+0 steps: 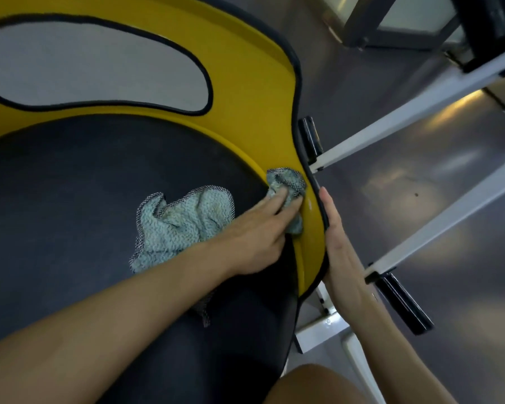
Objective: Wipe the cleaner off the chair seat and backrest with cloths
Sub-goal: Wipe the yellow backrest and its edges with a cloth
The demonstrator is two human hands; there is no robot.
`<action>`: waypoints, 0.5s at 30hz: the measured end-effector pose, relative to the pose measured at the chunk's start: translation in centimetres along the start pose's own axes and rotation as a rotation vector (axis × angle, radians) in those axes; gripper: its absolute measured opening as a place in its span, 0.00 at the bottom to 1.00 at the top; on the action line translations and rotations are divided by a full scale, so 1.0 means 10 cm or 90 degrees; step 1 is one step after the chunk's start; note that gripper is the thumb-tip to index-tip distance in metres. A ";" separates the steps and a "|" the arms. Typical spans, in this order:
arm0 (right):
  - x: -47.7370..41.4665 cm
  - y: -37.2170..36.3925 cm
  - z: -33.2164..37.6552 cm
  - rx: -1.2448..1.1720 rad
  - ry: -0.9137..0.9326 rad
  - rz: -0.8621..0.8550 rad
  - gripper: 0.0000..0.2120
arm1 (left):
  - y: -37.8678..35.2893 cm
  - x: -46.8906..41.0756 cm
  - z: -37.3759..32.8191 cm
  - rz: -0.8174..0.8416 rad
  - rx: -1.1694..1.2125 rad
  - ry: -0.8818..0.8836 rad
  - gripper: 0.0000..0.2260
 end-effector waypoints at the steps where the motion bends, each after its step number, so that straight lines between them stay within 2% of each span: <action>1: -0.02 0.00 0.03 0.020 0.009 0.027 0.39 | 0.02 0.03 0.00 0.006 -0.018 -0.013 0.31; 6: 0.04 0.11 0.05 0.157 -0.053 0.139 0.57 | -0.03 0.21 -0.08 0.034 -0.156 -0.114 0.31; 10: 0.17 0.21 -0.03 0.270 -0.132 0.182 0.62 | 0.02 0.20 -0.01 0.029 -0.212 -0.161 0.28; 15: 0.21 0.18 0.02 0.413 -0.185 0.180 0.66 | 0.10 0.09 0.02 0.024 -0.123 -0.073 0.27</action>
Point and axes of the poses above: each hand's wrist, its own x-axis away from the middle knuckle, its own y-axis out of the back of the hand, z = x × y, the point moved 5 cm from there along -x, towards the middle knuckle, and after that the axes turned 5 degrees about z, right-handed, at the moved point
